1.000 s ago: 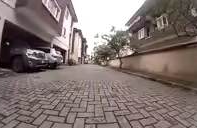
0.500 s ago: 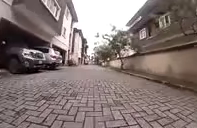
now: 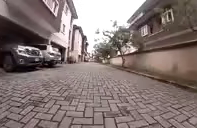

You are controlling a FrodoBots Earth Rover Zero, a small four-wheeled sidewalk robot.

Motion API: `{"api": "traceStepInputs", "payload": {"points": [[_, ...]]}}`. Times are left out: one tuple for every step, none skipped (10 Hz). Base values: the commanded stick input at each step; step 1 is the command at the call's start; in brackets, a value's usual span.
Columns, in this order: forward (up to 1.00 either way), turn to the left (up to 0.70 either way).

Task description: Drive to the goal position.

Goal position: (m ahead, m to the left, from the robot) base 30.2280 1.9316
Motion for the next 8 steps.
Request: {"api": "traceStepInputs", "payload": {"points": [[0.70, 0.00], [0.70, 0.00], [0.70, 0.00], [0.70, 0.00], [0.70, 0.00], [0.70, 0.00], [0.70, 0.00], [0.70, 0.00]]}}
